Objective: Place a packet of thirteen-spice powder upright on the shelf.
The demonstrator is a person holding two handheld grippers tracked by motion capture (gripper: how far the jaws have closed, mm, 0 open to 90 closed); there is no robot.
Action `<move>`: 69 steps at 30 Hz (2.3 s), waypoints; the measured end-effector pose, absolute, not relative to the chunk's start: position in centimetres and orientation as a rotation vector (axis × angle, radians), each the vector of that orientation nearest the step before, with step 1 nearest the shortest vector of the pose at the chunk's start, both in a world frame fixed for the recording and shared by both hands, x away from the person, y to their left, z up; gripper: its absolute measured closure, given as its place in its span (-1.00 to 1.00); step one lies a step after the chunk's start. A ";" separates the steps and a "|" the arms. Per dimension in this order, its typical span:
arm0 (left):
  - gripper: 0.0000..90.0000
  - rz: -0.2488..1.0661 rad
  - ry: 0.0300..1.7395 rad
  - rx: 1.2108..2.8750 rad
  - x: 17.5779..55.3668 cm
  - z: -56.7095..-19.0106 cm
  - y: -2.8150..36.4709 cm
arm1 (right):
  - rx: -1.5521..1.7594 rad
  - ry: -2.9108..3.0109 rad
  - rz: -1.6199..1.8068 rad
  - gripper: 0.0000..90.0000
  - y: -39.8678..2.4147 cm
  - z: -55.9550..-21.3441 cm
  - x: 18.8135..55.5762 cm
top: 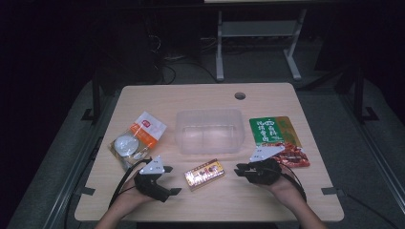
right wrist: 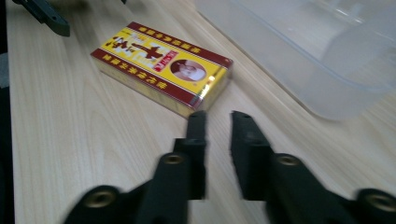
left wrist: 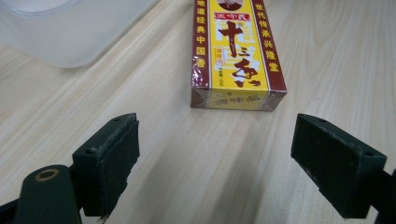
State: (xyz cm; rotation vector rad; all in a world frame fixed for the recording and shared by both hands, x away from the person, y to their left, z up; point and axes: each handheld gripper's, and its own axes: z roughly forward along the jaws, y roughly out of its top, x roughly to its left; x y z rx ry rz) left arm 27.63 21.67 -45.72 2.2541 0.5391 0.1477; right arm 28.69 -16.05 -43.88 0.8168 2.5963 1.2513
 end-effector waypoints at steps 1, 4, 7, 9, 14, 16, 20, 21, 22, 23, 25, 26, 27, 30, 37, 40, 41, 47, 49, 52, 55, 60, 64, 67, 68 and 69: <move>-0.67 0.146 0.533 2.255 27.5 -45.7 21.6 | 0.797 2.599 1.245 0.82 -15.7 -43.8 28.8; -0.67 0.137 0.523 2.257 27.3 -45.6 21.5 | 0.803 2.606 1.232 0.99 -14.9 -43.6 29.3; -0.67 0.140 0.516 2.246 27.3 -45.6 21.5 | 0.793 2.612 1.243 0.99 -14.1 -43.4 30.0; -0.67 0.143 0.517 2.243 27.2 -45.5 21.5 | 0.790 2.616 1.251 0.99 -13.4 -43.3 30.5; -0.67 0.158 0.515 2.244 27.2 -45.4 21.7 | 0.773 2.631 1.241 0.99 -11.5 -43.2 31.5; -0.67 0.162 0.518 2.238 27.2 -45.4 21.8 | 0.766 2.632 1.234 0.99 -10.8 -43.2 31.8; -0.67 0.162 0.522 2.229 27.1 -45.3 21.8 | 0.733 2.629 1.226 0.99 -9.6 -43.2 32.5; -0.67 0.163 0.520 2.231 27.1 -45.3 21.9 | 0.728 2.625 1.230 0.99 -9.3 -43.2 32.7; -0.67 0.163 0.519 2.232 27.1 -45.3 21.9 | 0.730 2.623 1.246 0.99 -9.1 -43.3 32.8; -0.67 0.163 0.518 2.233 27.1 -45.3 21.8 | 0.741 2.634 1.236 1.00 -8.8 -43.3 33.0; -0.67 0.159 0.518 2.232 27.1 -45.3 21.8 | 0.724 2.638 1.209 0.99 -8.4 -43.5 33.3; -0.67 0.160 0.514 2.236 27.1 -45.4 21.8 | 0.720 2.635 1.207 1.00 -8.2 -43.6 33.4; -0.67 0.157 0.513 2.238 27.1 -45.4 21.7 | 0.725 2.638 1.199 1.00 -8.1 -43.7 33.5; -0.67 0.158 0.511 2.239 27.1 -45.4 21.7 | 0.717 2.639 1.177 1.00 -7.7 -44.0 33.9; -0.67 0.155 0.512 2.239 27.0 -45.4 21.7 | 0.728 2.646 1.135 1.00 -7.3 -44.6 34.2; -0.67 0.155 0.513 2.236 27.0 -45.4 21.6 | 0.735 2.642 1.143 1.00 -7.3 -44.7 34.5; -0.67 0.153 0.515 2.235 27.0 -45.5 21.6 | 0.732 2.645 1.147 1.00 -7.3 -44.8 34.6; -0.67 0.154 0.514 2.238 27.0 -45.4 21.7 | 0.702 2.653 1.107 1.00 -7.0 -45.1 34.9; -0.67 0.154 0.512 2.237 27.0 -45.4 21.7 | 0.710 2.659 1.104 1.00 -7.0 -45.1 34.9; -0.67 0.154 0.508 2.240 27.0 -45.4 21.7 | 0.689 2.672 1.097 1.00 -7.2 -45.0 34.8; -0.67 0.153 0.507 2.239 26.9 -45.4 21.7 | 0.659 2.694 1.088 1.00 -7.5 -44.9 34.6; -0.67 0.147 0.505 2.243 26.9 -45.4 21.7 | 0.623 2.717 1.093 1.00 -8.1 -44.9 34.4; -0.67 0.139 0.501 2.247 26.9 -45.5 21.7 | 0.634 2.746 1.094 1.00 -8.6 -44.8 33.9; -0.67 0.138 0.497 2.247 26.9 -45.5 21.6 | 0.607 2.753 1.085 1.00 -8.9 -44.8 33.8; -0.67 0.137 0.497 2.247 26.9 -45.5 21.6 | 0.606 2.761 1.090 1.00 -9.0 -44.7 33.6; -0.67 0.136 0.498 2.247 26.8 -45.5 21.6 | 0.607 2.774 1.095 1.00 -9.1 -44.6 33.3</move>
